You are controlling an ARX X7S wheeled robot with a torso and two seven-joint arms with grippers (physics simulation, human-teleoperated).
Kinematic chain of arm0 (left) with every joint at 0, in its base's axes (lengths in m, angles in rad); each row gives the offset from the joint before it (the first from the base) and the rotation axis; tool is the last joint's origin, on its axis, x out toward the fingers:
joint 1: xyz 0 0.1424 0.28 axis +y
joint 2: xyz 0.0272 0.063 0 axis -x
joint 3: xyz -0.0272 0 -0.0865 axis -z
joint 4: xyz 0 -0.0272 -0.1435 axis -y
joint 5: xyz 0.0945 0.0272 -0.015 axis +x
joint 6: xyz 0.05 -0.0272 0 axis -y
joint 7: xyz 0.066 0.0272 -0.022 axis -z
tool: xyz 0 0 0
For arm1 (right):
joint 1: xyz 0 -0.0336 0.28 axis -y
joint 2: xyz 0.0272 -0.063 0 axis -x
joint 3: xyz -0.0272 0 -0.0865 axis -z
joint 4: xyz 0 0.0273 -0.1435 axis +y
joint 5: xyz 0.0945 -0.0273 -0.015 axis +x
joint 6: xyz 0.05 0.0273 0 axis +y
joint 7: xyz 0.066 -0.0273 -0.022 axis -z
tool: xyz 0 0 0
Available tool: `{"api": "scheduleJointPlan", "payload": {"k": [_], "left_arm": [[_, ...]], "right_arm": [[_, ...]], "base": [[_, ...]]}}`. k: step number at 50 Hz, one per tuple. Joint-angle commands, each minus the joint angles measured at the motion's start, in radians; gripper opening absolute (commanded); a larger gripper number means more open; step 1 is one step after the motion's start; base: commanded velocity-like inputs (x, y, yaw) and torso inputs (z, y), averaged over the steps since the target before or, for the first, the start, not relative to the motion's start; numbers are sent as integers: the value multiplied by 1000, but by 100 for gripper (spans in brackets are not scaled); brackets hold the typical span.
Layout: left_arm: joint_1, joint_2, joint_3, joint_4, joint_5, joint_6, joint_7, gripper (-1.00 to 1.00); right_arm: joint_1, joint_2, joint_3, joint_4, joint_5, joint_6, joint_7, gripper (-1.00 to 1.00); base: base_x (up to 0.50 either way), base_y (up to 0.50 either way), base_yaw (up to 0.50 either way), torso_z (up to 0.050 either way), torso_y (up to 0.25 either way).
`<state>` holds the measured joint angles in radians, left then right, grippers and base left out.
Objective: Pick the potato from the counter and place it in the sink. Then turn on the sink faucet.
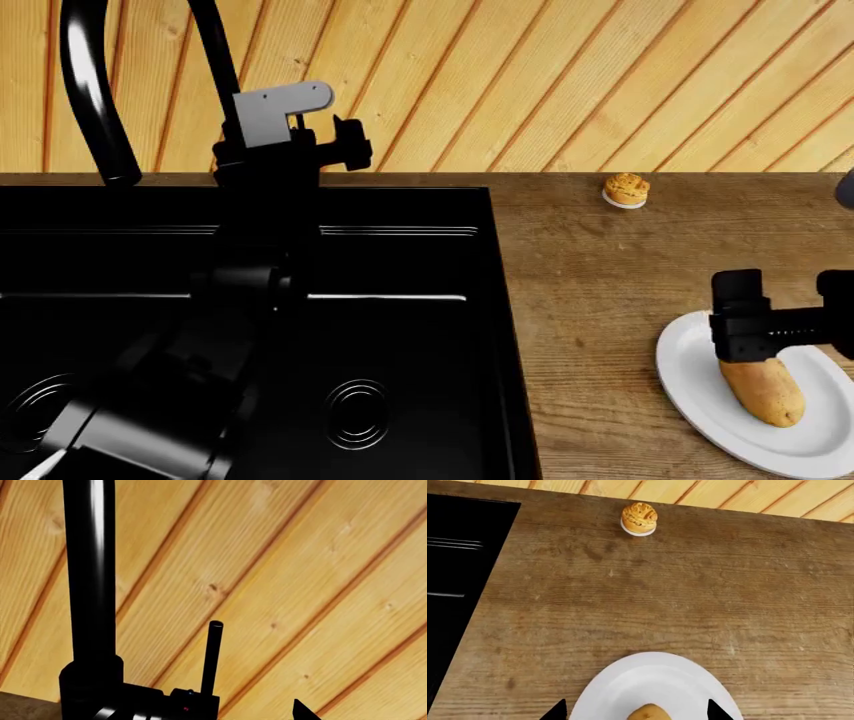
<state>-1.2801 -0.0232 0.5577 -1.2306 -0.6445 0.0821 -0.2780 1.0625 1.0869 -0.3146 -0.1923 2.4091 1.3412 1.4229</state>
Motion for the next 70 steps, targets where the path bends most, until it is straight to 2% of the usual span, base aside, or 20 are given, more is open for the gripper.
{"api": "scheduleJointPlan", "payload": {"k": [1,23,70], "left_arm": [[-14,14,5,-59,-2,31,18,100],[-19,12,-3,-72,-1,32,22,100],[-2,17,-146,-76,139,25,50,100]], "right_arm": [[-94,35,63,19,-48,1,-84,100],[-251,36,134,16,-160,16,-192,100],[-359,-15,177,64,-389,36,-381,100]], "base": [[0,0,0,0,0],[0,0,0,0,0],[0,0,0,0,0]]}}
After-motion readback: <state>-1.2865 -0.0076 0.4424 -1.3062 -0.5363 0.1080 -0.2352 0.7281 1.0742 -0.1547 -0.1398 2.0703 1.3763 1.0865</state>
